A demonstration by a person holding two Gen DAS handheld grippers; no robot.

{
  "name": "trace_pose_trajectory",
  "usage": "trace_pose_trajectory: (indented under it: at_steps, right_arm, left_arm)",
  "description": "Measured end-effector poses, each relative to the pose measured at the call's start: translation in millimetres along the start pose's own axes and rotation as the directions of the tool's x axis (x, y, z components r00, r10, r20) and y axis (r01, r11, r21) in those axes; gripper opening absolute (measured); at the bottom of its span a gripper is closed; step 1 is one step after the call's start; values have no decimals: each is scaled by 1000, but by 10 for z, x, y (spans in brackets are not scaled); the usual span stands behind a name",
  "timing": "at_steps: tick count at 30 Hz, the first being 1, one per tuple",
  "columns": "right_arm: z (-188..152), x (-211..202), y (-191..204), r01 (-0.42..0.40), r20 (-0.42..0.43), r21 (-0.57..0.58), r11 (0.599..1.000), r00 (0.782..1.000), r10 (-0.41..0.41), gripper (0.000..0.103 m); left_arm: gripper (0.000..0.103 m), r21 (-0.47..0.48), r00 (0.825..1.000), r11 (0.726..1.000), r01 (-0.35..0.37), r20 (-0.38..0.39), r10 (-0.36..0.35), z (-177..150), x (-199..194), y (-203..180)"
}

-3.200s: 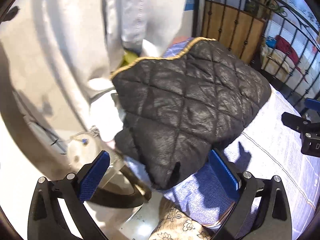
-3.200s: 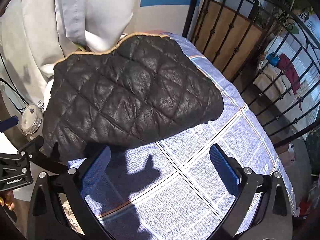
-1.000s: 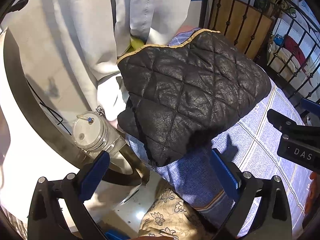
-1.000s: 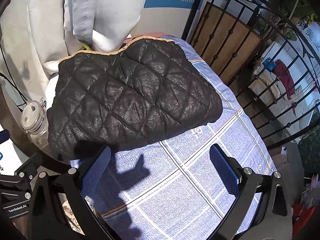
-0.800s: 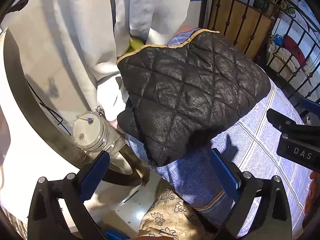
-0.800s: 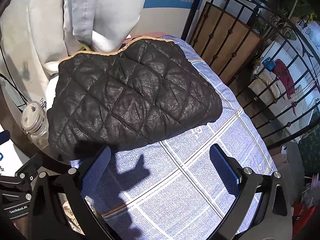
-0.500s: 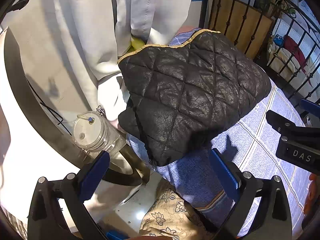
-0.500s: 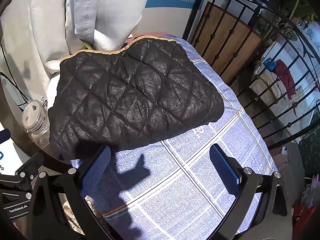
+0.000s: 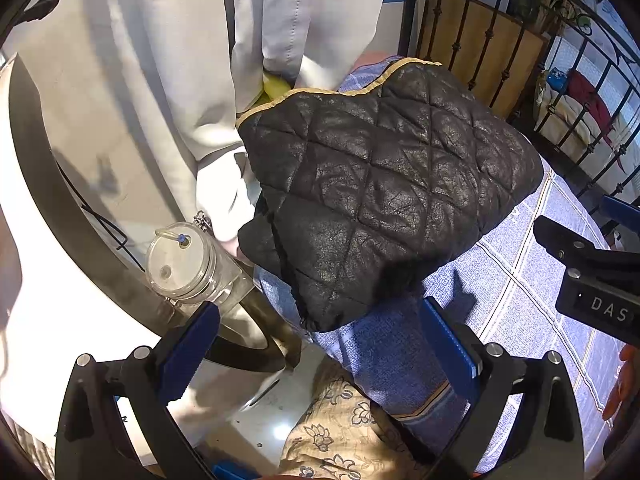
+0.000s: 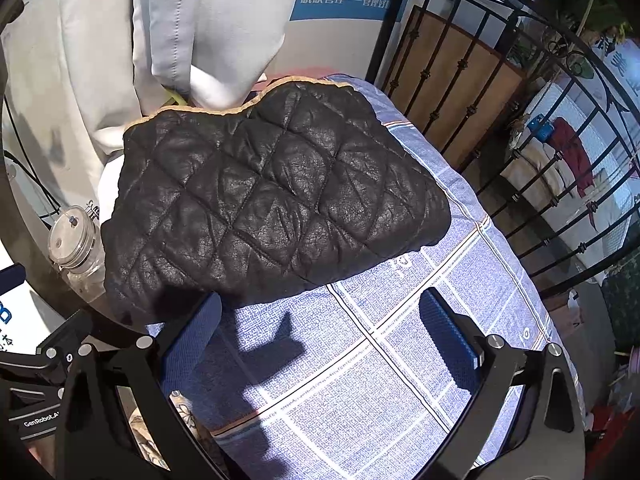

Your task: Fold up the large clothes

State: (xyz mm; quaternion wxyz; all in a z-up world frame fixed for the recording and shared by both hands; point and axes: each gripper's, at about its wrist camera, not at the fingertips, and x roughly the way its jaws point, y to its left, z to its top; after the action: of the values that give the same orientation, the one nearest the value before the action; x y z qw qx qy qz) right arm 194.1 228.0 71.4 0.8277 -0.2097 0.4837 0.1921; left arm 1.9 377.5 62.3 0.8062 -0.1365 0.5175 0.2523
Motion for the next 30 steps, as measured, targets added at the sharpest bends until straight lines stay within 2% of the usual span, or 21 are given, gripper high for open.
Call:
trace_pose_trajectory:
  at_steps: [15, 25, 30]
  right_arm:
    - [-14, 19, 24, 1, -4, 1, 1000, 1000, -1, 98]
    - [-17, 19, 22, 2, -5, -1, 1000, 1000, -2, 98]
    - [-19, 30, 30, 2, -3, 3, 1000, 1000, -2, 98]
  left_arm:
    - [97, 12, 1000, 1000, -19, 5, 19, 15, 13, -5]
    - [97, 26, 997, 999, -45, 57, 44, 8, -39, -38]
    - [97, 25, 998, 999, -43, 52, 41, 12, -33, -38]
